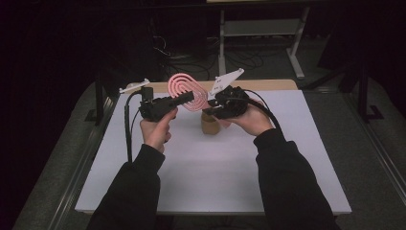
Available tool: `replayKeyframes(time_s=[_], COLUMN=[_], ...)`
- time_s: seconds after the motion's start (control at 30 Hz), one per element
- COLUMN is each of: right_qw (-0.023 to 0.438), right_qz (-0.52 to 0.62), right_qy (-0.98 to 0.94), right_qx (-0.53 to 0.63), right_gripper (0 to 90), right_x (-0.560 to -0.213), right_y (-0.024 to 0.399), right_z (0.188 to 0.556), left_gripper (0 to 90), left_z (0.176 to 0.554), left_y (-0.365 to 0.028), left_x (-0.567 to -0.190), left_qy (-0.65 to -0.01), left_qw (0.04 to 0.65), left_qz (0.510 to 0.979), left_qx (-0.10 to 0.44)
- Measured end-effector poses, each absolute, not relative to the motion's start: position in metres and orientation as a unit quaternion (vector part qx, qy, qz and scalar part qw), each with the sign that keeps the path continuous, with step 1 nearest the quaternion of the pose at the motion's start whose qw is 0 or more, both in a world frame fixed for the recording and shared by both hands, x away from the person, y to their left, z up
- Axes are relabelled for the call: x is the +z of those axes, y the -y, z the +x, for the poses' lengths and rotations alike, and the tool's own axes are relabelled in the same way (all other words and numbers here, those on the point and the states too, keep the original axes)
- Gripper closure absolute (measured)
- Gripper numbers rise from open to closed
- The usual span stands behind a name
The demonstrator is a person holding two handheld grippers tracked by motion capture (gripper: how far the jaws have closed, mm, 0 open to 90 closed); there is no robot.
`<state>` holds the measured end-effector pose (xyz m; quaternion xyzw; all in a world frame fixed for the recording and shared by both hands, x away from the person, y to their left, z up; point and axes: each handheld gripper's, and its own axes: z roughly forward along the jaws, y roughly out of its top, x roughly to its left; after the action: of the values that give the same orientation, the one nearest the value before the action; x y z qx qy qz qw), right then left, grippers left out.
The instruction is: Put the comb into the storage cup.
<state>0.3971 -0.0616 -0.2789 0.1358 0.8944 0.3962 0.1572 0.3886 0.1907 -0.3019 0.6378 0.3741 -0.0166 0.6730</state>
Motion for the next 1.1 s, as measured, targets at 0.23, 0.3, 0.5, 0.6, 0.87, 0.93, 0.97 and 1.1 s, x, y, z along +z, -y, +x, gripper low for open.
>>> replayKeyframes(time_s=[0.23, 0.3, 0.5, 0.6, 0.87, 0.93, 0.97, 1.1], right_qw=[0.136, 0.127, 0.112, 0.107, 0.116, 0.116, 0.111, 0.099], right_qz=[0.155, 0.161, 0.173, 0.180, 0.228, 0.235, 0.243, 0.253], right_qy=[-0.889, -0.889, -0.887, -0.888, -0.873, -0.873, -0.872, -0.868], right_qx=[0.409, 0.409, 0.412, 0.410, 0.415, 0.411, 0.410, 0.415], right_gripper=[60.5, 58.8, 51.1, 42.1, 14.4, 12.8, 8.1, 0.0], right_x=[-0.283, -0.285, -0.289, -0.293, -0.300, -0.301, -0.304, -0.312], right_y=[0.070, 0.071, 0.078, 0.081, 0.094, 0.095, 0.099, 0.108], right_z=[0.401, 0.402, 0.404, 0.403, 0.404, 0.405, 0.405, 0.404], left_gripper=[63.3, 63.3, 63.3, 63.3, 63.3, 63.2, 63.3, 63.2], left_z=[0.389, 0.390, 0.391, 0.391, 0.392, 0.393, 0.393, 0.393], left_y=[-0.187, -0.187, -0.190, -0.192, -0.195, -0.196, -0.196, -0.195], left_x=[-0.303, -0.303, -0.303, -0.301, -0.294, -0.293, -0.292, -0.289], left_qy=[-0.362, -0.360, -0.359, -0.361, -0.350, -0.342, -0.337, -0.330], left_qw=[0.658, 0.658, 0.659, 0.659, 0.657, 0.656, 0.655, 0.653], left_qz=[0.660, 0.661, 0.660, 0.660, 0.667, 0.672, 0.676, 0.680], left_qx=[0.011, 0.013, 0.018, 0.023, 0.029, 0.029, 0.034, 0.042])
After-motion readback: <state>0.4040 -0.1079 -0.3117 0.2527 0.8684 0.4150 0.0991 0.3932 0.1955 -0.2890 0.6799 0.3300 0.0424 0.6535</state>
